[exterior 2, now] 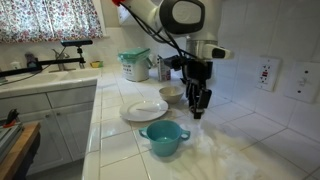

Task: Remove the container from the blue cup and put it on the countertop

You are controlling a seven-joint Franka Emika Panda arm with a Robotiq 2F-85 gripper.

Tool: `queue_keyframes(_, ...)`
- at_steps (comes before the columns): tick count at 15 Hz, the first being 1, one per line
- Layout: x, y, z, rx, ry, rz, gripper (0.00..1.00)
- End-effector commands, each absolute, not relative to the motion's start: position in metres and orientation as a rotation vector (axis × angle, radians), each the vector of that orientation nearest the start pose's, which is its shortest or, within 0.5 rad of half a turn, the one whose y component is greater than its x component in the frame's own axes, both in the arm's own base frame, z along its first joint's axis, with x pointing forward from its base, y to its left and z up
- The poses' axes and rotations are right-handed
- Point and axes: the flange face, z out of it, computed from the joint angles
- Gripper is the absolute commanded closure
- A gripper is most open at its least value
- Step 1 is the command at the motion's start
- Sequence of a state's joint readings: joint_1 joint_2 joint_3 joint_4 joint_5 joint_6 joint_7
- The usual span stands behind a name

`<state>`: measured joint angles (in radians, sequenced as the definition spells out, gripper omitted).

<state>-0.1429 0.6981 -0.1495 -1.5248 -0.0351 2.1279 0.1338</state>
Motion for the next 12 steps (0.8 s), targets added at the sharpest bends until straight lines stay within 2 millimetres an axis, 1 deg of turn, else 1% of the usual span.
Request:
queue_keyframes(1,0.685,-0.179,0.239,-3.244,0.520,0.169,0.76)
queue_keyframes(6,0.690,-0.165,0.227,-3.291,0.448,0.165,0.76)
queue_keyframes(12,0.694,-0.153,0.222,-3.323,0.384,0.140,0.76)
